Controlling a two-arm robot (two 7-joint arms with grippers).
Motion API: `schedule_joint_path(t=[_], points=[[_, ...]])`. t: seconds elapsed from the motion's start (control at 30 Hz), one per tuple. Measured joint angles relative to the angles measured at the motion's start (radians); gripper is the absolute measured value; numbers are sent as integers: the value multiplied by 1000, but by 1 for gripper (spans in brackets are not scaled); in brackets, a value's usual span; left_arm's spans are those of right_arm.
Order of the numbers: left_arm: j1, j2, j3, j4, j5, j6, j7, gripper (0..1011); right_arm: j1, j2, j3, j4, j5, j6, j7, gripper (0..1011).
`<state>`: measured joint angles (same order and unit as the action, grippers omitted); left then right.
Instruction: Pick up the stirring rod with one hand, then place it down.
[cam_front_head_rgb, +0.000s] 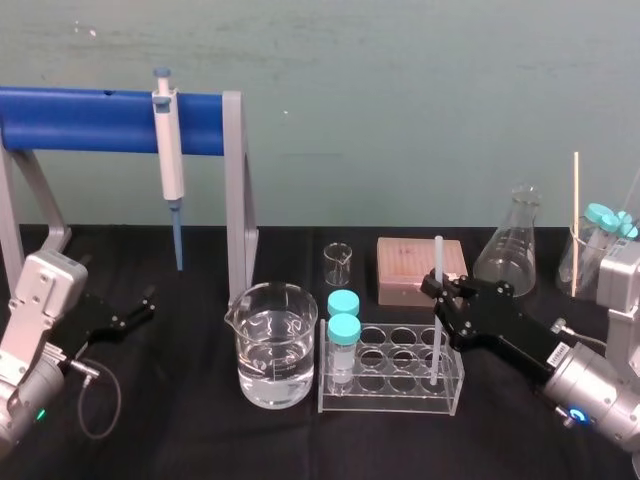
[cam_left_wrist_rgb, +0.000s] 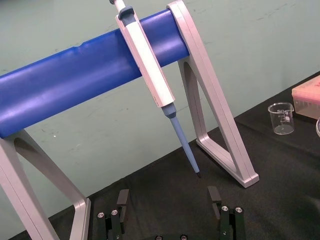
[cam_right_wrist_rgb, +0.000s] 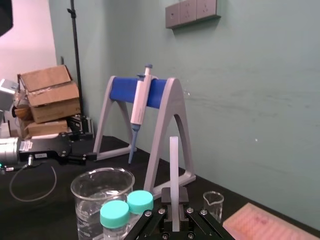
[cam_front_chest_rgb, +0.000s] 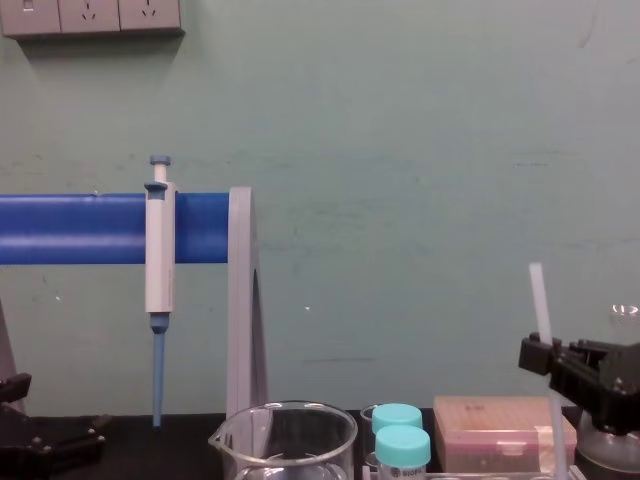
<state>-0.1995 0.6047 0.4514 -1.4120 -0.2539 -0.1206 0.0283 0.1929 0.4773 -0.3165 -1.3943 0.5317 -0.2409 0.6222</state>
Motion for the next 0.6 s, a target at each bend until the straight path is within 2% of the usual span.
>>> schedule_joint_path(t=[0.6], points=[[0, 0, 0, 0, 0, 0, 0, 1000, 3, -14, -11, 38, -25, 16, -11, 70]])
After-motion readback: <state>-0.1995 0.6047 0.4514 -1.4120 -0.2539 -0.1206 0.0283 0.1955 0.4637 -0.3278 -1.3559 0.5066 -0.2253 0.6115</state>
